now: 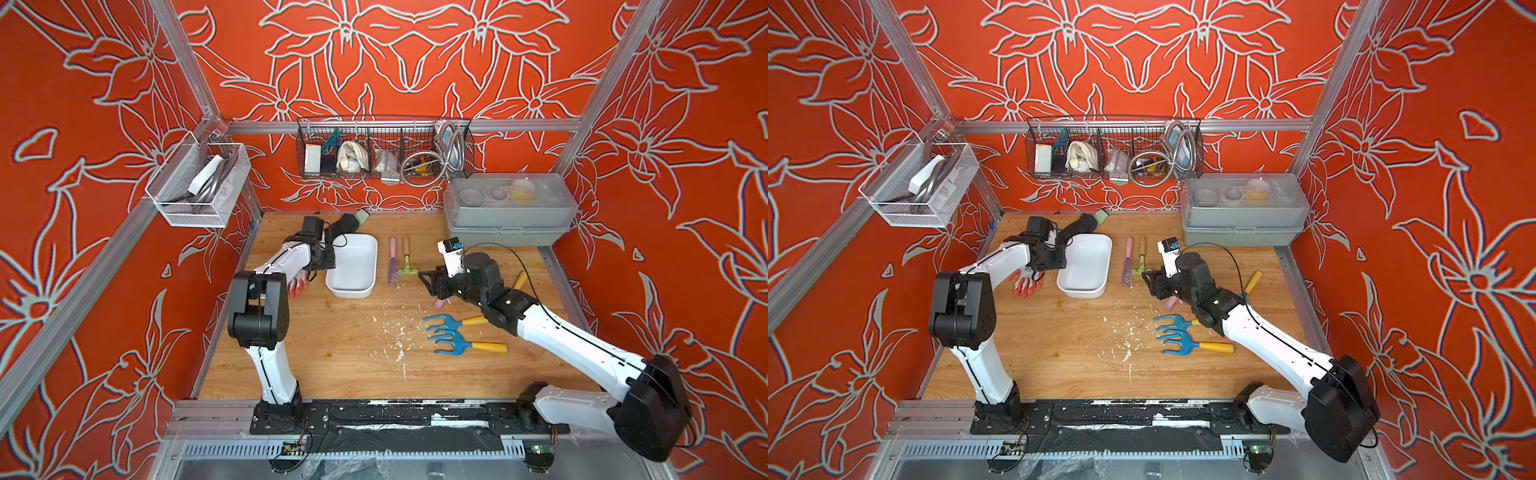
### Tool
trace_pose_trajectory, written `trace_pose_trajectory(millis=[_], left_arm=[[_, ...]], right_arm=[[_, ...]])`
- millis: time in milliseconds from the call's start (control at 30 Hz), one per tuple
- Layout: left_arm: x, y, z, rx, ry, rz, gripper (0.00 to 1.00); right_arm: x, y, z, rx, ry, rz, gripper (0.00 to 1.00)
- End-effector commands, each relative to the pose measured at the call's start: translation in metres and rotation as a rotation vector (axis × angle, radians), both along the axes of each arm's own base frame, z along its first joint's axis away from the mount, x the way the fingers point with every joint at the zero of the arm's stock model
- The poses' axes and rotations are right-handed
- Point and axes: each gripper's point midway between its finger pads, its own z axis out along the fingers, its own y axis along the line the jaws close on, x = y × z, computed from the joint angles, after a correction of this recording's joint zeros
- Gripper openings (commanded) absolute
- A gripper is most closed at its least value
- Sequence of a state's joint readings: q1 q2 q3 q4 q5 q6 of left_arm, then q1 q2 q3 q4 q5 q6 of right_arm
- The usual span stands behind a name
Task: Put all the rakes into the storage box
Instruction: Pick up the storage box at the center of the board.
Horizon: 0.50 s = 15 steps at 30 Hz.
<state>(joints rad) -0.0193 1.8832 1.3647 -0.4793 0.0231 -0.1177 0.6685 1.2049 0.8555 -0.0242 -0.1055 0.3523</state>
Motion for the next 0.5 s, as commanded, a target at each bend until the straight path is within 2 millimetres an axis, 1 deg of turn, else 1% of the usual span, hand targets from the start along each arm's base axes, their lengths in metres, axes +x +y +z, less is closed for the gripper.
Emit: trace_pose_trajectory(millis=[0,133,267,467], left_arm=[[0.007,-0.003,0.000,-0.010,0.005,-0.007,0.44],[0.012,-0.010,-0.004,-0.044,0.015,-0.009,0.39],[0.013,-0.013,-0.009,-0.060,0.034,-0.006,0.29],[0.007,-0.018,-0.006,-0.087,0.035,-0.003,0.23]], right_arm=[[0.000,0.005,0.010,0.022,-0.007,0.011,0.63],[0.002,0.007,0.007,0.015,0.007,0.009,0.62],[0.002,0.005,0.007,0.011,0.005,0.004,0.62],[0.003,0.002,0.009,0.010,-0.007,-0.010,0.61]])
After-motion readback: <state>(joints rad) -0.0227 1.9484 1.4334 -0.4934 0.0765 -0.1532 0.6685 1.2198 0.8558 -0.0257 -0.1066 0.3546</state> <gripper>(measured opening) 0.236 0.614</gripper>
